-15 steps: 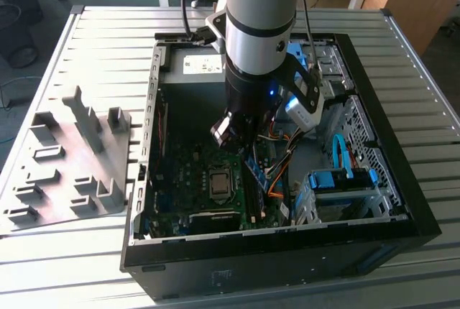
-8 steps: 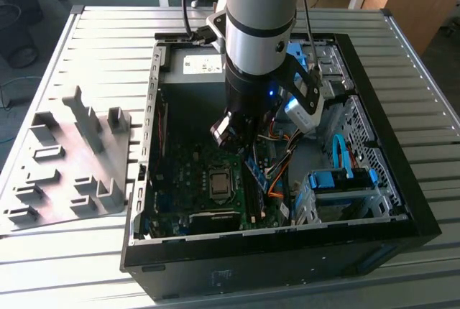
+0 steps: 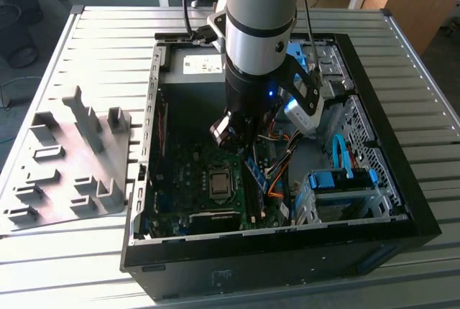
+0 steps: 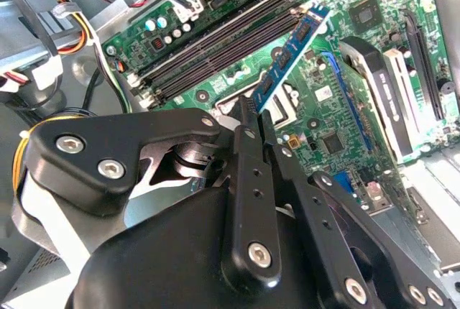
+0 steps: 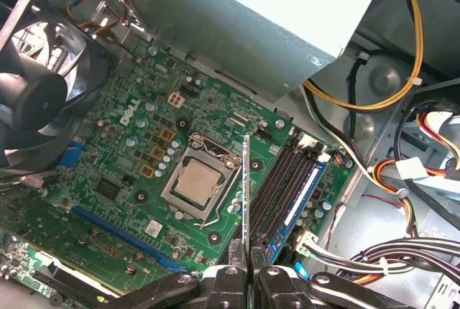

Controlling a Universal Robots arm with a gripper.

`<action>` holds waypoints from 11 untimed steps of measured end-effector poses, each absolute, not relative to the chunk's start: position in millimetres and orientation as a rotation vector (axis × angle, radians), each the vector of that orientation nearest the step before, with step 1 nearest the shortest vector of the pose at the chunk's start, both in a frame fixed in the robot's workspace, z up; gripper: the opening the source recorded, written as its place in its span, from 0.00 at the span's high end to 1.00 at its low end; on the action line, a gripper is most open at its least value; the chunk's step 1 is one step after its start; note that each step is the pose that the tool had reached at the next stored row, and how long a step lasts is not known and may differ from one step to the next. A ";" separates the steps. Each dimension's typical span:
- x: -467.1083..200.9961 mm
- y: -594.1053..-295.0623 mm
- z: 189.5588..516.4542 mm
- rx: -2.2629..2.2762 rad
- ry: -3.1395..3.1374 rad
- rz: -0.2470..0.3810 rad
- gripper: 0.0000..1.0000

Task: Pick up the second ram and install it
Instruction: 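Insert the second ram into the second slot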

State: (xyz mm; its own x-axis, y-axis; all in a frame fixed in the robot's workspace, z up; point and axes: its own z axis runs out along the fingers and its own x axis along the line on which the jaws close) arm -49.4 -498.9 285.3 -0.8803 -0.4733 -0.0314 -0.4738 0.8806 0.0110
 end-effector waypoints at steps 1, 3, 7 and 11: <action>-49.4 -498.9 285.3 -0.757 3.020 0.029 0.86; -49.4 -498.9 285.2 -0.750 3.022 0.028 0.86; -49.4 -498.9 285.2 -0.735 3.025 0.028 0.86; -49.4 -498.9 285.2 -0.721 3.029 0.028 0.86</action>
